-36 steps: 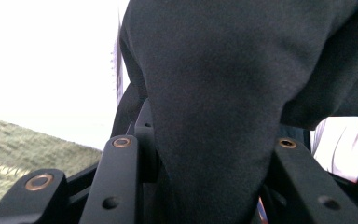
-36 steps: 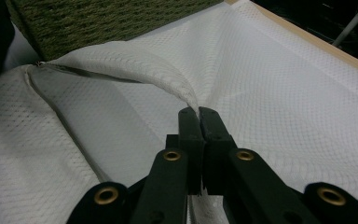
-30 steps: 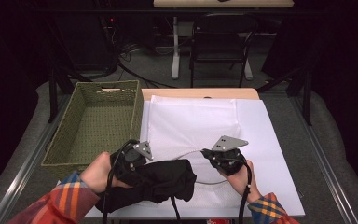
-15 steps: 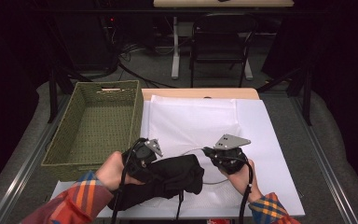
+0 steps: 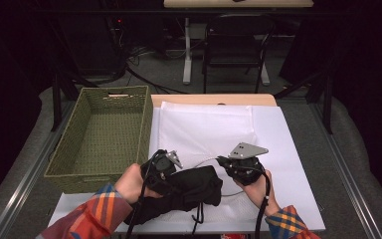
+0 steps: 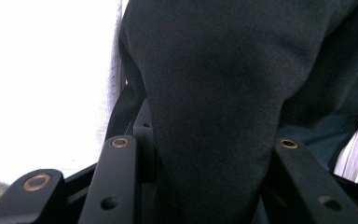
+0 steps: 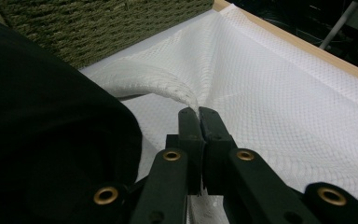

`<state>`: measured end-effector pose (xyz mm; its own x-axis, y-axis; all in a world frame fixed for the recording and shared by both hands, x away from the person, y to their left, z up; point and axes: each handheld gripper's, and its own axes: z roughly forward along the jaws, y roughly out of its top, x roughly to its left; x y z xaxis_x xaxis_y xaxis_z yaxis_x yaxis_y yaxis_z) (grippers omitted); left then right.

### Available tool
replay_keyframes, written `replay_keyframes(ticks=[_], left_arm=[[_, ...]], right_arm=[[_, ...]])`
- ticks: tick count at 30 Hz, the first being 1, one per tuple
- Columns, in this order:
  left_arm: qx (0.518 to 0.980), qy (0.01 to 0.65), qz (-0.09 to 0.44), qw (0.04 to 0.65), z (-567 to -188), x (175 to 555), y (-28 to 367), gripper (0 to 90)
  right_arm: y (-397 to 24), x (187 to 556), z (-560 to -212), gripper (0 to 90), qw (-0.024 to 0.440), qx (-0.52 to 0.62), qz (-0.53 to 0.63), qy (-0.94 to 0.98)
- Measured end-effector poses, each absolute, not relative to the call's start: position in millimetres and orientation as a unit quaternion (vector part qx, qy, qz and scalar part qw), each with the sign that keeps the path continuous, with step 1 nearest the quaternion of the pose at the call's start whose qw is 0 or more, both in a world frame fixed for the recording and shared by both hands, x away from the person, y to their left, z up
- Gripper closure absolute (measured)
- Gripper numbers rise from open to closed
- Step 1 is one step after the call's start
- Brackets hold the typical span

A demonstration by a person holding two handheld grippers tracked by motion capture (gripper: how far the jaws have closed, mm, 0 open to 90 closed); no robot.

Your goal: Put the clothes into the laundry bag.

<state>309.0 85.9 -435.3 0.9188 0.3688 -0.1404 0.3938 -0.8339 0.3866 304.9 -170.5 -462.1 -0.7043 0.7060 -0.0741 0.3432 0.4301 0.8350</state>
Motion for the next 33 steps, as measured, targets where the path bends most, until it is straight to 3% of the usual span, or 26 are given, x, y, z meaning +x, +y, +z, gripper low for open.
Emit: replay_keyframes(ticks=[11,23,33], left_arm=[[0.956,0.209,-0.035,0.204,-452.6,309.3,73.6,61.0],[0.941,0.268,-0.023,0.206,-468.5,316.5,64.6,60.4],[0.931,0.299,0.010,0.207,-499.8,322.7,53.8,53.6]], right_arm=[[-170.3,304.0,-460.5,89.0,0.214,0.319,0.431,0.816],[-166.6,300.7,-458.1,89.2,0.216,0.314,0.438,0.815],[-164.7,301.3,-464.6,89.2,0.208,0.317,0.429,0.820]])
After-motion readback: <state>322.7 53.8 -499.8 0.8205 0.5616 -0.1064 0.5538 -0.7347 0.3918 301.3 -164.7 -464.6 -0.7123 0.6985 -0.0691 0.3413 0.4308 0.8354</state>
